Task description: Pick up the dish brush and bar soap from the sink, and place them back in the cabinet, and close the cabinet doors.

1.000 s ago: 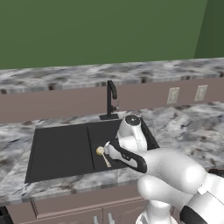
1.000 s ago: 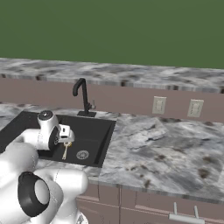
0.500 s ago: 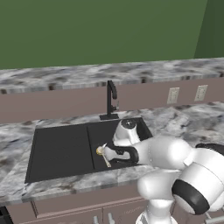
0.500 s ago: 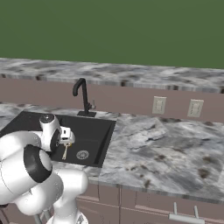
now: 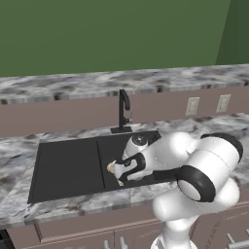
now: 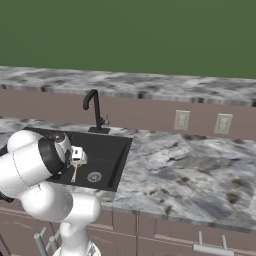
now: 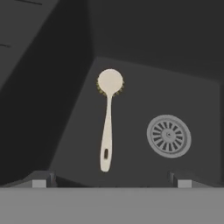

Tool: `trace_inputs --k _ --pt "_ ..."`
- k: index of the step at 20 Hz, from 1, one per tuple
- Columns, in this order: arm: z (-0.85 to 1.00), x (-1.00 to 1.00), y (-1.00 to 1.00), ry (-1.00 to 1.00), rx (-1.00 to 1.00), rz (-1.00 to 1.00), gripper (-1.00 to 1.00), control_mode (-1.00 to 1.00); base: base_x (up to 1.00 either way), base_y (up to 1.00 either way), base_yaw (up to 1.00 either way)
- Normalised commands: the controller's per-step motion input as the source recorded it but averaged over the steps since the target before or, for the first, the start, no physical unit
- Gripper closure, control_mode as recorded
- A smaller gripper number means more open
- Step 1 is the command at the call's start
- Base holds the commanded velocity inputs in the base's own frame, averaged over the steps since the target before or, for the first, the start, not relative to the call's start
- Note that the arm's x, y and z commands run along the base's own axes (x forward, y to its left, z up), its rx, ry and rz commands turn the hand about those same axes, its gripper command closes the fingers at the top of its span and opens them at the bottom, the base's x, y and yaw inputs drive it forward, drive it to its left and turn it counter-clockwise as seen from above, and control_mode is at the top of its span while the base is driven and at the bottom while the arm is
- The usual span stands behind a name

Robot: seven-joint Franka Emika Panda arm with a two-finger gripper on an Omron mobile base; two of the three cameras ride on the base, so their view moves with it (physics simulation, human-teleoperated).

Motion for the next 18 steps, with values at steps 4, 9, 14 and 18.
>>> trace_inputs --k 4,9,14,18 --pt "-0.18 0.30 0.09 0.00 0.00 0.00 -1.00 -1.00 0.00 0.00 0.00" --pt "-0.15 0.22 0.09 0.00 0.00 0.00 -1.00 -1.00 0.00 0.00 0.00" --pt "-0.15 0.14 0.09 0.00 0.00 0.00 -1.00 -1.00 0.00 0.00 0.00" --pt "-0.16 0.04 0.08 0.00 0.00 0.00 -1.00 -1.00 0.00 0.00 0.00"
